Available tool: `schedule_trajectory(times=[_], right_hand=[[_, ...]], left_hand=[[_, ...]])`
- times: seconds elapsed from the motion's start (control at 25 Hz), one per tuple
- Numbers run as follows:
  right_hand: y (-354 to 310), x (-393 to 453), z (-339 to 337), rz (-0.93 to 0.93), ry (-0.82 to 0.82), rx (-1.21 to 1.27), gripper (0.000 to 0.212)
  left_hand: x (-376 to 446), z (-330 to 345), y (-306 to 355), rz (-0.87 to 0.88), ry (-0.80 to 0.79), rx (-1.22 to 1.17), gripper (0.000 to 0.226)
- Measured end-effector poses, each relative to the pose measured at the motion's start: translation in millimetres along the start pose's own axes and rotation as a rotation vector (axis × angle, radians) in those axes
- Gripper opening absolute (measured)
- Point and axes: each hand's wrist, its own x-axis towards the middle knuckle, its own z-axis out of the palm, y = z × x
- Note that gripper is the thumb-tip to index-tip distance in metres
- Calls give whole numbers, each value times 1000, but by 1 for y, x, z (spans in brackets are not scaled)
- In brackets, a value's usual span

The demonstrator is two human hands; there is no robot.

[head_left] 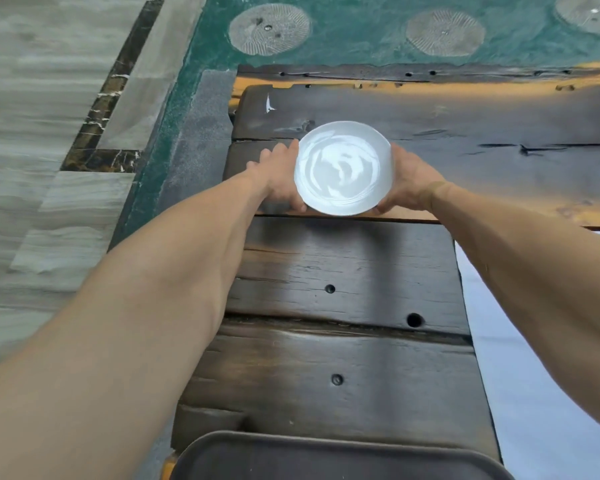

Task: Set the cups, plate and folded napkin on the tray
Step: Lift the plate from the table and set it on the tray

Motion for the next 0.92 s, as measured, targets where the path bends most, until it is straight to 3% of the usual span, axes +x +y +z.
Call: schedule_trajectory(times=[0.36,0.92], right_hand=[[-29,-137,-18,37,4,20,109],[-48,-338,-3,-67,-36,-60,108]], left_hand=[[-137,-18,31,2,17,-12,112],[-360,28,70,-124,81,-90,110]])
